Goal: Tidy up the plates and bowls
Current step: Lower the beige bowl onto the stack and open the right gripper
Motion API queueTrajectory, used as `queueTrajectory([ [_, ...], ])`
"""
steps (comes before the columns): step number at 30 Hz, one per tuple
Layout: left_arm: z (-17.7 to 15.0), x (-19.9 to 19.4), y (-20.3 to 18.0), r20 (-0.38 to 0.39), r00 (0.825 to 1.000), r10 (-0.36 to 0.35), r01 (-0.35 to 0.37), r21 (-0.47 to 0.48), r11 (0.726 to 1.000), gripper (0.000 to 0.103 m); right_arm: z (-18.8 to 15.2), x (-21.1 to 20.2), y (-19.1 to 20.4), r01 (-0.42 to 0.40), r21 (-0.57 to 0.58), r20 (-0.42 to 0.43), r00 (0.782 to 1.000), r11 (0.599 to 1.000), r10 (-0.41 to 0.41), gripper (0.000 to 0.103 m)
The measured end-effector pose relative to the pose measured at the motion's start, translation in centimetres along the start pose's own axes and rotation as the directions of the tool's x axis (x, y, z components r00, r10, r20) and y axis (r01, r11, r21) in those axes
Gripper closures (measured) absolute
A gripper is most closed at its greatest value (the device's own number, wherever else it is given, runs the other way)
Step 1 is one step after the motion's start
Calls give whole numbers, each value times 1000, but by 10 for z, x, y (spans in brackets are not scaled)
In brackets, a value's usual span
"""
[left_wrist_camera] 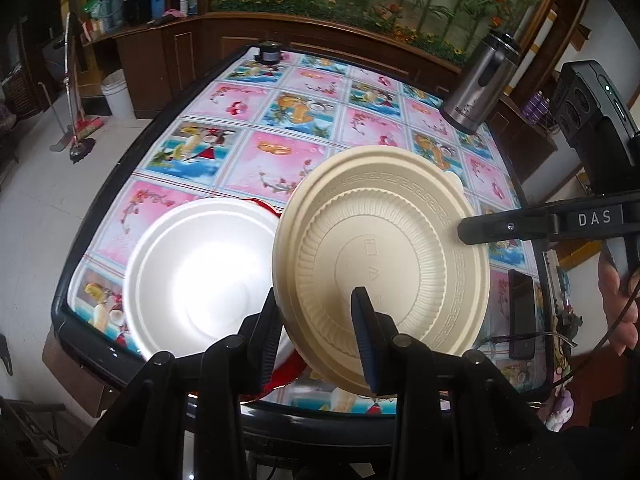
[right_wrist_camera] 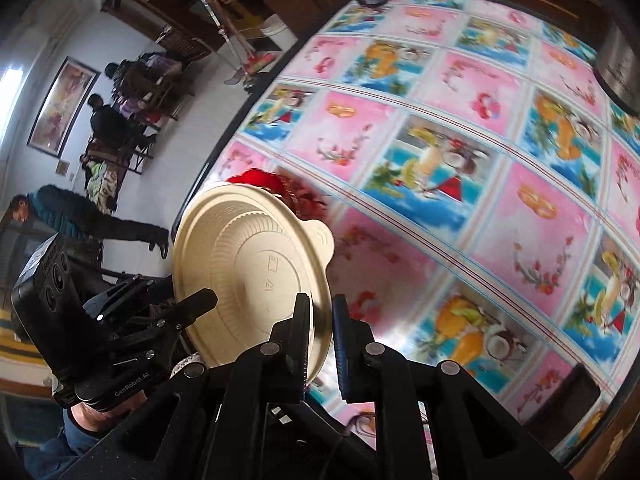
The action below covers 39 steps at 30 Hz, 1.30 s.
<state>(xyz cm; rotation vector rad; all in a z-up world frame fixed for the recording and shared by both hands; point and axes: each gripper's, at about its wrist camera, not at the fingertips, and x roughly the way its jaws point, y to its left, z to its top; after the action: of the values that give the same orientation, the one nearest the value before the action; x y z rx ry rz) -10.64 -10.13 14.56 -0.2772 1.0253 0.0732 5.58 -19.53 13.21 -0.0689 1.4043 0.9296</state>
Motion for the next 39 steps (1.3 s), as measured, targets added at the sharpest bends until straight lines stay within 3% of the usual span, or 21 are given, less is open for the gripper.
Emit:
queueTrajectory([
  [24, -15, -41, 65, 52, 994, 101, -94, -125, 988, 71, 44, 33, 90, -35, -186, -41, 999, 982, 28, 90],
  [39, -22, -16, 92, -3, 996, 92, -91, -204, 975, 71, 64, 74, 103, -19, -221, -96, 995, 975, -2, 91],
])
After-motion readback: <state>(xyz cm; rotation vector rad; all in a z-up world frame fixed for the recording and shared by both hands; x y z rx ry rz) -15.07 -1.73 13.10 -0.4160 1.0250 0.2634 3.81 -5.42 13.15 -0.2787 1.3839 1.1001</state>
